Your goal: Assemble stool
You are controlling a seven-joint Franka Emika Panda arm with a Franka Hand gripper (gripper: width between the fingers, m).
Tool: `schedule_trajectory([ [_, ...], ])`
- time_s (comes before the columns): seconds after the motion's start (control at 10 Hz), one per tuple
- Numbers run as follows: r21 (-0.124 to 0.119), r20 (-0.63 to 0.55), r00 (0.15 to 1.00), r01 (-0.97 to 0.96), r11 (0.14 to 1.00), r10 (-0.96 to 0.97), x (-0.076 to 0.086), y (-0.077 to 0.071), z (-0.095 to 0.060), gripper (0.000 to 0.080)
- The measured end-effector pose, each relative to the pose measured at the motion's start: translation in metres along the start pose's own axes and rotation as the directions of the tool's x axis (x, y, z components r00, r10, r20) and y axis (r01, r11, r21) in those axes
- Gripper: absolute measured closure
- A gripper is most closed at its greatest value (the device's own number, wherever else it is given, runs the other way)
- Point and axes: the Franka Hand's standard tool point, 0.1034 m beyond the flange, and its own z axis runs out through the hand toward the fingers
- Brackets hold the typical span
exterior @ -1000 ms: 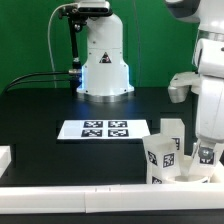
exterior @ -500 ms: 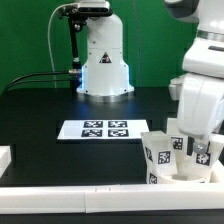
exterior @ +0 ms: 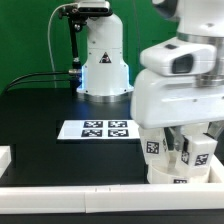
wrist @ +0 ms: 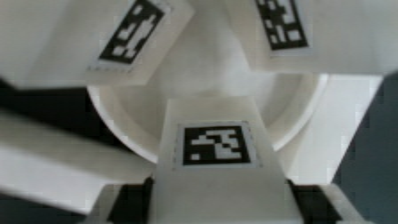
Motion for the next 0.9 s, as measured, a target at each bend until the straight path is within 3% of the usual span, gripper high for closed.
schedule_trajectory([
  [0.1, 0.002, 0.005, 0.999, -0.044, 0.999, 0.044, 0.001, 0.002, -0.003, 0.0465],
  [0.2, -0.064, -0.074, 0.996, 0.037, 0.997, -0.041, 0.008, -0.005, -0.006, 0.0465],
  [0.4, -0.057, -0.077, 0.99, -0.126, 0.99, 0.122, 0.004, -0.003, -0.004, 0.0465],
  [0.5, -0.044, -0.085, 0.967, -0.244, 0.969, 0.239, 0.005, 0.002, -0.005, 0.0465],
  [0.7, 0.01, -0.091, 0.88, -0.468, 0.884, 0.466, 0.009, 0.013, -0.005, 0.0465],
  [0.8, 0.063, -0.068, 0.749, -0.656, 0.752, 0.659, 0.007, 0.024, -0.003, 0.0465],
  [0.9, 0.083, -0.049, 0.678, -0.729, 0.679, 0.734, 0.005, 0.029, -0.001, 0.0465],
])
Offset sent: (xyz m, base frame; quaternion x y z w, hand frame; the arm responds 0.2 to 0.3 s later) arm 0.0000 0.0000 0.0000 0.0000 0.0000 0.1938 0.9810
